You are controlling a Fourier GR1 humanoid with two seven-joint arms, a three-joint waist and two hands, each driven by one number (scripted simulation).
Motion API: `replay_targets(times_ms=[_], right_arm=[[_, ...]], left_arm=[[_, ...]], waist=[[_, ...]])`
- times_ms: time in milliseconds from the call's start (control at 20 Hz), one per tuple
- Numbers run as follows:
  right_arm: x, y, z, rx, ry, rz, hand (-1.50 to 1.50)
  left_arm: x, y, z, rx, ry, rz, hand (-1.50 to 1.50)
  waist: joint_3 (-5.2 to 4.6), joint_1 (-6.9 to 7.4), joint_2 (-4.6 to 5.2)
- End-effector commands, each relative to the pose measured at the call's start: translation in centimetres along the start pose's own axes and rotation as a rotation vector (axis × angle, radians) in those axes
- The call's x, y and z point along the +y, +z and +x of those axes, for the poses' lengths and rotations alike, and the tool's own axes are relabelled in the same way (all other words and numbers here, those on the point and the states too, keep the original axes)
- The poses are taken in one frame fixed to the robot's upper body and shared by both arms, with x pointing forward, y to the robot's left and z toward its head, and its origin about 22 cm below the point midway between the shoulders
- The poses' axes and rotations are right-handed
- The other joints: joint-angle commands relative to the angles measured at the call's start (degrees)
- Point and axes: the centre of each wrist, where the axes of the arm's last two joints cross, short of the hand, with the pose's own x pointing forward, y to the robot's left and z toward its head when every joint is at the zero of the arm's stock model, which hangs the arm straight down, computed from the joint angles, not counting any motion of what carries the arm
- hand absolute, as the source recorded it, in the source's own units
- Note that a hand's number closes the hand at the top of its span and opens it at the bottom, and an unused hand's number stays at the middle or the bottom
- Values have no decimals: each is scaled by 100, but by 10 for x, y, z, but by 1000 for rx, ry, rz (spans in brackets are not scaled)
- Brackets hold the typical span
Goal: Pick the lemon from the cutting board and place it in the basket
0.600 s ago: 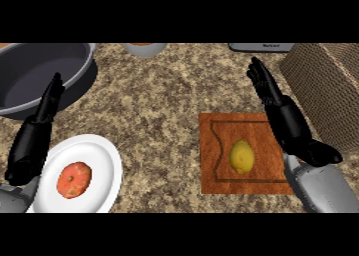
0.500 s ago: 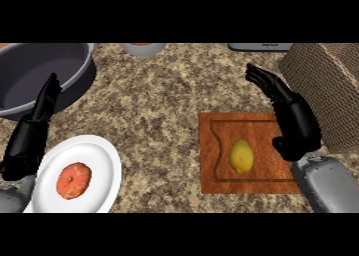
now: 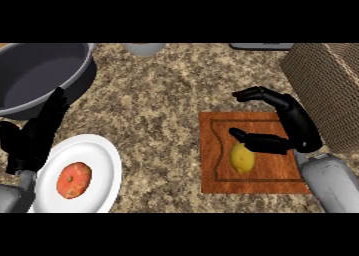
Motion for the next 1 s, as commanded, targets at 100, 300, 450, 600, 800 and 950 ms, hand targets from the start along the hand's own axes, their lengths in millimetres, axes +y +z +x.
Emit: replay_targets(times_ms=[100,300,450,600,800,950], right_arm=[[100,-12,29,-58,99,-108,-150],[108,-58,72,132,132,-85,-150],[69,-71,86,302,240,9,-150],[47,-76,98,425,441,30,-150],[2,-96,104,631,754,4,-150],[-13,-110,146,718,772,10,-150]], left_arm=[[11,-10,1,94,41,-11,0],[11,-14,0,88,48,-20,0],[22,-20,-4,92,30,8,0],[9,-13,-18,105,38,30,0],[25,-13,-15,113,51,4,0],[36,-10,-14,104,38,5,0]], waist=[[5,-62,-64],[-3,-69,-78],[-17,-177,-107],[-31,-296,-170],[-39,-252,-173],[-16,-178,-155]])
